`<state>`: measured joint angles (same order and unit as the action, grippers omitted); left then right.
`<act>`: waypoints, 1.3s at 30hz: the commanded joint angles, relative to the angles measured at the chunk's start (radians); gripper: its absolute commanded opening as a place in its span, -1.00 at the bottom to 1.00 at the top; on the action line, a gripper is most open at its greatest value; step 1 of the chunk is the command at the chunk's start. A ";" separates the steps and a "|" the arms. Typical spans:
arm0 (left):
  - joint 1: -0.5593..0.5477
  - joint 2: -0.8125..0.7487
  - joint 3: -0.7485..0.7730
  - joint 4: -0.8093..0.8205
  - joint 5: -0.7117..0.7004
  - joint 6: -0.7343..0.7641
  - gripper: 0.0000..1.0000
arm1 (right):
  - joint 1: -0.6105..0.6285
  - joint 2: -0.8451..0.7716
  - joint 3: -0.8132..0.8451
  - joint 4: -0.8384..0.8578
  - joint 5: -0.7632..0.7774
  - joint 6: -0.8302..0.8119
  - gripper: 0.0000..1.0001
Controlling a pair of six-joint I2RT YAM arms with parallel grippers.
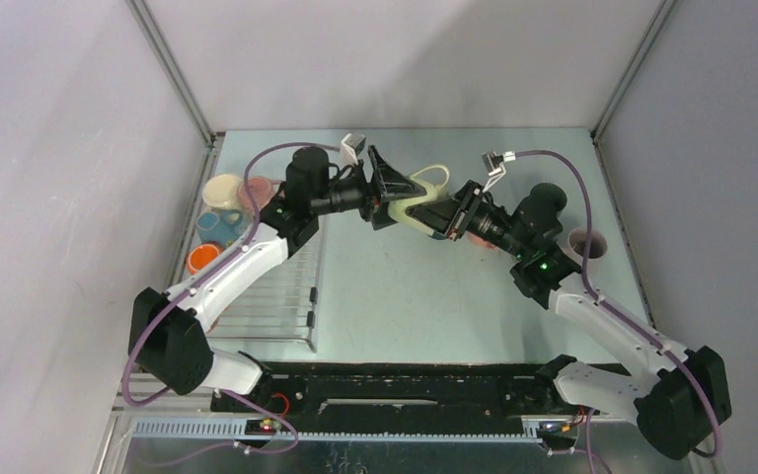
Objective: Unload the cups from the dish rack
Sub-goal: Place the cup at the center of the board.
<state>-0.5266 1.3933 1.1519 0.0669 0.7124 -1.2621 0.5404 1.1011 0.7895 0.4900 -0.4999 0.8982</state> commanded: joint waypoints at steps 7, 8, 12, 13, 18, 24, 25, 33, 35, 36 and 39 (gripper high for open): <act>0.003 -0.063 -0.028 -0.012 -0.032 0.184 1.00 | 0.003 -0.123 0.080 -0.430 0.210 -0.150 -1.00; 0.003 -0.065 -0.030 -0.014 -0.029 0.193 1.00 | 0.003 -0.129 0.082 -0.458 0.221 -0.152 -1.00; 0.004 -0.074 -0.050 0.026 0.008 0.192 1.00 | 0.005 -0.162 0.084 -0.530 0.255 -0.164 -1.00; 0.004 -0.076 -0.054 0.040 0.017 0.189 1.00 | 0.006 -0.169 0.083 -0.537 0.257 -0.163 -1.00; 0.006 -0.090 -0.066 0.082 0.040 0.169 1.00 | 0.010 -0.212 0.084 -0.552 0.271 -0.160 -1.00; 0.010 -0.100 -0.124 0.290 0.084 0.013 1.00 | 0.016 -0.253 0.055 -0.503 0.260 -0.139 -1.00; 0.010 -0.105 -0.124 0.284 0.080 0.017 1.00 | 0.018 -0.257 0.055 -0.506 0.267 -0.142 -1.00; 0.028 -0.161 -0.070 -0.069 -0.033 0.279 1.00 | 0.021 -0.183 0.186 -0.903 0.446 -0.246 -1.00; 0.028 -0.172 -0.039 -0.221 -0.089 0.371 1.00 | 0.019 -0.137 0.211 -0.985 0.477 -0.278 -1.00; 0.028 -0.178 -0.027 -0.264 -0.115 0.410 1.00 | 0.019 -0.110 0.223 -1.025 0.493 -0.294 -1.00; 0.027 -0.200 -0.002 -0.371 -0.180 0.499 1.00 | 0.020 -0.020 0.256 -1.127 0.555 -0.339 -1.00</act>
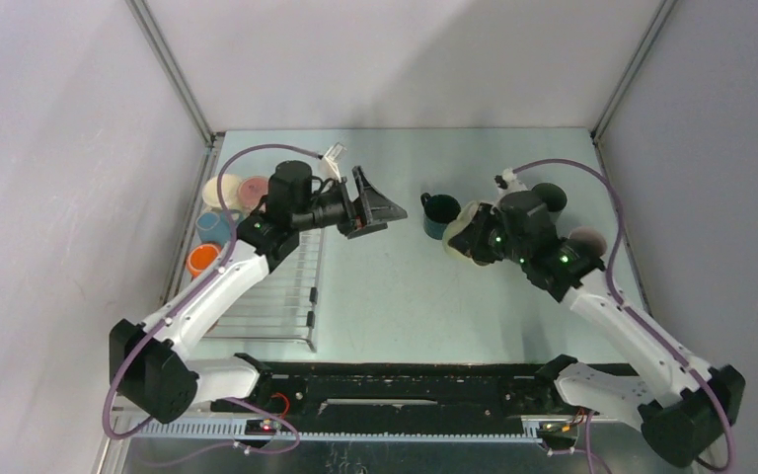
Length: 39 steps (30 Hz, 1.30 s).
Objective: Unload the cups from the dish rack
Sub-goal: Place the cup at the center of the board.
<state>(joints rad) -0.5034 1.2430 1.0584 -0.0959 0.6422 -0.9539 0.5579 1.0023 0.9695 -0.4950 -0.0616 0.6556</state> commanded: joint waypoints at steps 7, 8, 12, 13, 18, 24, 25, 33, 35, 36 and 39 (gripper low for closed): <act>0.003 -0.087 0.107 -0.320 -0.185 0.301 1.00 | 0.031 0.258 0.119 -0.213 0.137 -0.218 -1.00; 0.003 -0.091 0.108 -0.328 -0.190 0.311 1.00 | 0.033 0.279 0.126 -0.216 0.136 -0.232 -1.00; 0.003 -0.096 0.112 -0.352 -0.194 0.340 1.00 | 0.037 0.369 0.147 -0.227 0.125 -0.274 -1.00; 0.003 -0.096 0.113 -0.357 -0.194 0.346 1.00 | 0.038 0.391 0.150 -0.227 0.118 -0.279 -1.00; 0.003 -0.094 0.114 -0.371 -0.189 0.368 1.00 | 0.046 0.495 0.176 -0.231 0.104 -0.298 -1.00; 0.003 -0.088 0.122 -0.380 -0.179 0.384 1.00 | 0.046 0.585 0.217 -0.271 0.109 -0.307 -1.00; 0.003 -0.087 0.123 -0.383 -0.178 0.386 1.00 | 0.046 0.594 0.220 -0.275 0.116 -0.307 -1.00; 0.003 -0.069 0.133 -0.383 -0.174 0.392 1.00 | 0.039 0.658 0.233 -0.286 0.123 -0.318 -0.96; 0.003 -0.062 0.140 -0.386 -0.171 0.392 1.00 | 0.037 0.669 0.237 -0.286 0.127 -0.319 -0.91; 0.003 -0.059 0.144 -0.390 -0.172 0.394 1.00 | 0.037 0.674 0.238 -0.286 0.129 -0.319 -0.88; 0.003 -0.049 0.158 -0.403 -0.175 0.398 1.00 | 0.039 0.687 0.243 -0.286 0.134 -0.322 -0.79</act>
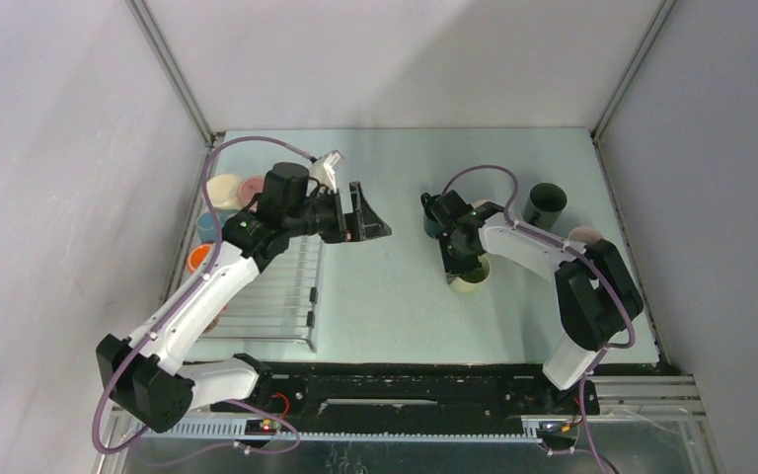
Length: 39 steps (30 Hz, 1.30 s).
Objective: Unload the cups from the dish rack
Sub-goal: Place the cup at the center of the board.
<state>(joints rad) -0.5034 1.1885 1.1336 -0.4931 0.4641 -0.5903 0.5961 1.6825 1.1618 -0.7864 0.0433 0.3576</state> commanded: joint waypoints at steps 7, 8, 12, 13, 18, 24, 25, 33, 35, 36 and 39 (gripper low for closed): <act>0.003 0.018 0.098 -0.024 -0.021 0.038 1.00 | 0.012 0.020 0.051 0.001 0.045 -0.022 -0.49; 0.003 0.017 0.098 -0.026 -0.028 0.038 1.00 | 0.014 0.017 0.052 0.001 0.047 -0.019 -0.44; 0.003 0.011 0.105 -0.044 -0.053 0.039 1.00 | 0.027 0.004 0.057 0.006 0.045 -0.009 -0.25; 0.003 0.010 0.107 -0.049 -0.058 0.041 1.00 | 0.031 0.003 0.061 0.006 0.043 -0.007 -0.21; 0.003 0.006 0.128 -0.086 -0.105 0.060 1.00 | 0.056 -0.006 0.092 -0.015 0.050 0.000 0.04; 0.005 0.007 0.171 -0.141 -0.167 0.075 1.00 | 0.068 -0.064 0.099 -0.035 0.057 0.012 0.33; 0.005 0.005 0.178 -0.148 -0.175 0.076 1.00 | 0.069 -0.077 0.100 -0.040 0.059 0.013 0.36; 0.005 0.002 0.224 -0.187 -0.241 0.071 1.00 | 0.070 -0.188 0.100 -0.078 0.066 0.017 0.58; 0.005 -0.002 0.232 -0.199 -0.262 0.072 1.00 | 0.070 -0.212 0.099 -0.085 0.066 0.017 0.63; 0.005 -0.004 0.237 -0.204 -0.278 0.072 1.00 | 0.070 -0.222 0.099 -0.090 0.068 0.016 0.66; 0.006 -0.012 0.252 -0.223 -0.316 0.071 1.00 | 0.070 -0.252 0.099 -0.103 0.071 0.014 0.72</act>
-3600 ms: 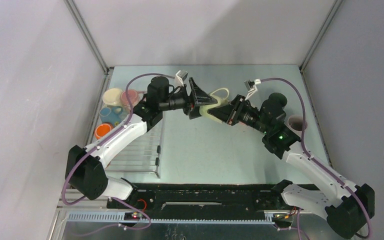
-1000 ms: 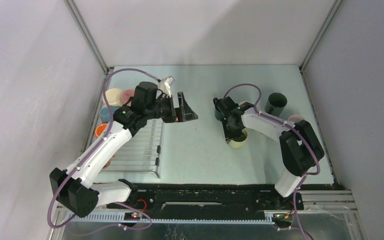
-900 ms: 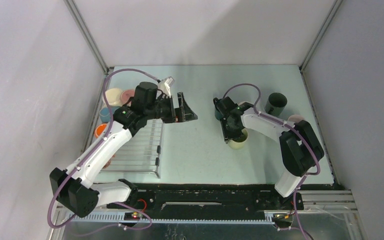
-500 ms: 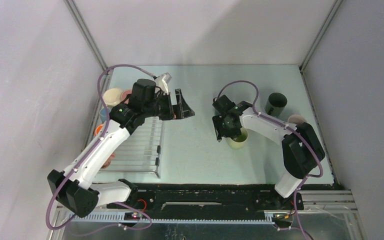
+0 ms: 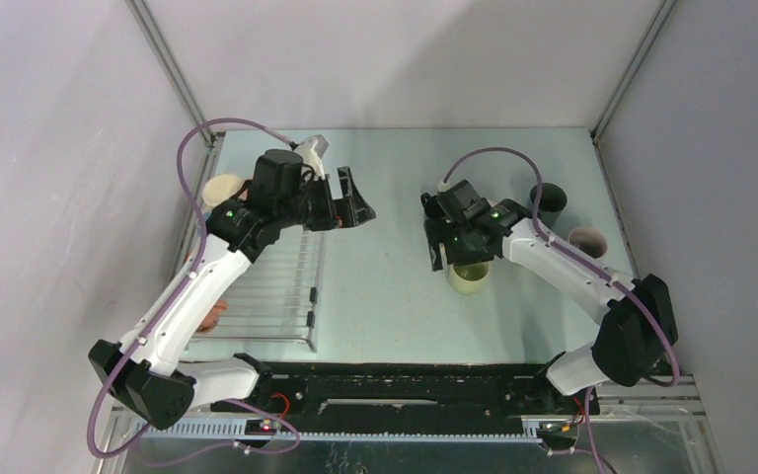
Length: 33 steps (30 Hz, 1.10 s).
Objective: Unload the cups from the dish rack
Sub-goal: Place the cup at the center of the board, then unload the cup from the dish rack.
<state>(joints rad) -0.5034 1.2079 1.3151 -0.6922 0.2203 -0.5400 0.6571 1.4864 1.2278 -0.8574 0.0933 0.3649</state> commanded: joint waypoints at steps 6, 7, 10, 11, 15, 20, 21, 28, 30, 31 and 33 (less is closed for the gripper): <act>0.009 -0.048 0.088 -0.059 -0.157 0.020 1.00 | 0.009 -0.125 0.034 -0.047 0.014 0.010 0.87; 0.009 -0.050 0.092 -0.064 -0.174 0.019 1.00 | 0.009 -0.135 0.032 -0.048 0.013 0.010 0.95; 0.012 -0.058 0.100 -0.080 -0.232 0.013 1.00 | 0.009 -0.169 0.033 -0.047 0.006 0.008 0.99; 0.013 -0.059 0.102 -0.087 -0.259 0.011 1.00 | 0.009 -0.181 0.033 -0.045 0.004 0.009 0.99; 0.019 -0.067 0.113 -0.122 -0.365 0.001 1.00 | 0.008 -0.223 0.034 -0.039 -0.011 0.013 0.99; 0.046 -0.060 0.127 -0.179 -0.504 -0.014 1.00 | -0.009 -0.269 0.034 -0.019 -0.041 0.018 0.99; 0.053 -0.058 0.127 -0.188 -0.530 -0.014 1.00 | -0.014 -0.276 0.033 -0.013 -0.051 0.017 0.99; 0.135 -0.028 0.128 -0.211 -0.672 -0.015 1.00 | -0.043 -0.314 0.032 0.013 -0.083 0.012 0.99; 0.166 -0.002 0.137 -0.216 -0.690 -0.014 1.00 | -0.052 -0.321 0.030 0.022 -0.116 0.009 0.99; 0.182 0.009 0.142 -0.216 -0.701 -0.014 1.00 | -0.056 -0.324 0.027 0.030 -0.127 0.006 0.99; 0.212 0.030 0.150 -0.212 -0.719 -0.017 1.00 | -0.064 -0.326 0.025 0.043 -0.144 0.004 0.99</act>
<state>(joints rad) -0.3405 1.2018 1.3918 -0.9054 -0.4049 -0.5488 0.6098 1.1908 1.2278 -0.8684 -0.0021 0.3683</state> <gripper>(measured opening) 0.997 0.993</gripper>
